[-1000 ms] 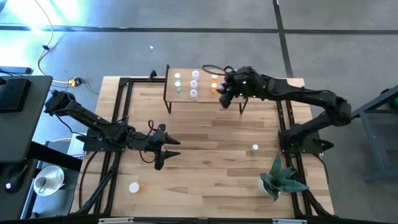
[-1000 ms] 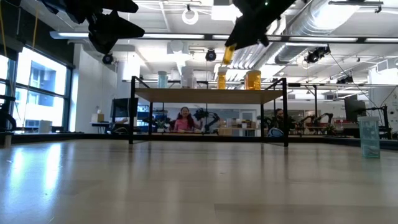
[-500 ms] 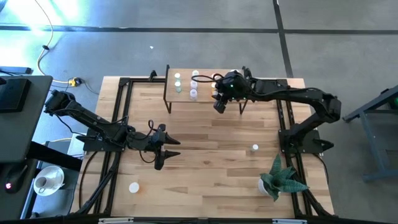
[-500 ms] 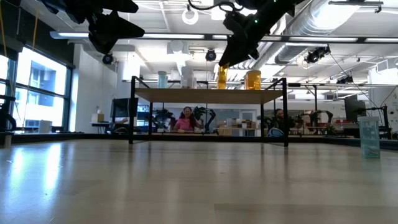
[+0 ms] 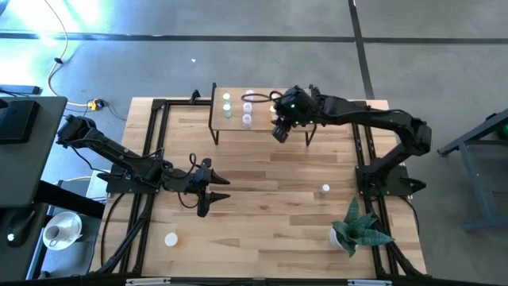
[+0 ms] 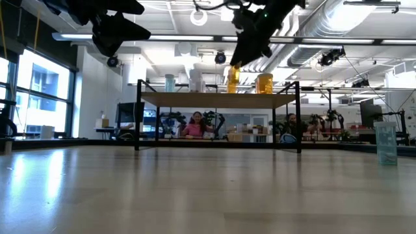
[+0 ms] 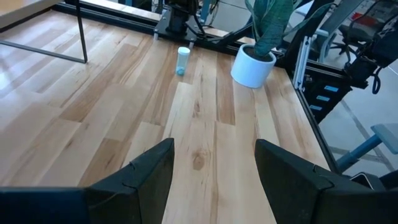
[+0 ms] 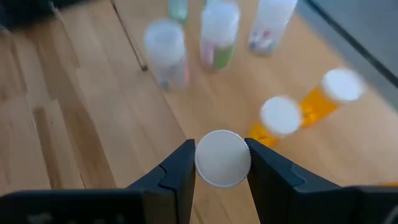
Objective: Pick and place medicine bottles onto shelf by color
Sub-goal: Put the small orange pill bottle on the shelf aligned with the other small orange pill bottles
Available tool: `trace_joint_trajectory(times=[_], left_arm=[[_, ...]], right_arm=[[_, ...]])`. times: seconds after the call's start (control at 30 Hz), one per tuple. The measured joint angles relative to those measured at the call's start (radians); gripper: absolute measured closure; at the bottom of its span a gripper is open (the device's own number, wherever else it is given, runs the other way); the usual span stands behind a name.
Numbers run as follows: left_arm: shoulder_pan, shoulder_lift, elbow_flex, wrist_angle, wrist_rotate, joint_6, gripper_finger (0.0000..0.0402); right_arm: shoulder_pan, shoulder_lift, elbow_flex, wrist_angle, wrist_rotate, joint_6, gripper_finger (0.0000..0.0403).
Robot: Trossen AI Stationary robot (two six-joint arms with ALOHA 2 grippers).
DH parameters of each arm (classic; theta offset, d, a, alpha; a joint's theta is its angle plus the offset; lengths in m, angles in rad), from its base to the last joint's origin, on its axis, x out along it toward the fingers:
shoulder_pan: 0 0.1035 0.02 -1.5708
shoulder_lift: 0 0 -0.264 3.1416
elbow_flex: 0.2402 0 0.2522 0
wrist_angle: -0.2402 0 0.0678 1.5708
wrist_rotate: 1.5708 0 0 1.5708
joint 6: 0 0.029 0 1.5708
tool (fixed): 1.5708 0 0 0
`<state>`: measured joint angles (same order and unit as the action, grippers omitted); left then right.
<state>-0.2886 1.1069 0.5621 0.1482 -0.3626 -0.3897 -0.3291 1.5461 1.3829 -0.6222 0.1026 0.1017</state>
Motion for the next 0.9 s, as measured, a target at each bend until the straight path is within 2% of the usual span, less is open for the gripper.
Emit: trace_joint_trajectory(times=[0.37, 0.9], left_arm=[[0.0, 0.0, 0.0, -0.011, 0.0, 0.0, 0.0188], [0.0, 0.0, 0.0, -0.018, 0.0, 0.0, 0.0188]], right_arm=[[-0.04, 0.082, -0.003, 0.034, 0.001, -0.005, 0.0286], [-0.04, 0.085, -0.004, 0.031, 0.016, 0.003, 0.0283]])
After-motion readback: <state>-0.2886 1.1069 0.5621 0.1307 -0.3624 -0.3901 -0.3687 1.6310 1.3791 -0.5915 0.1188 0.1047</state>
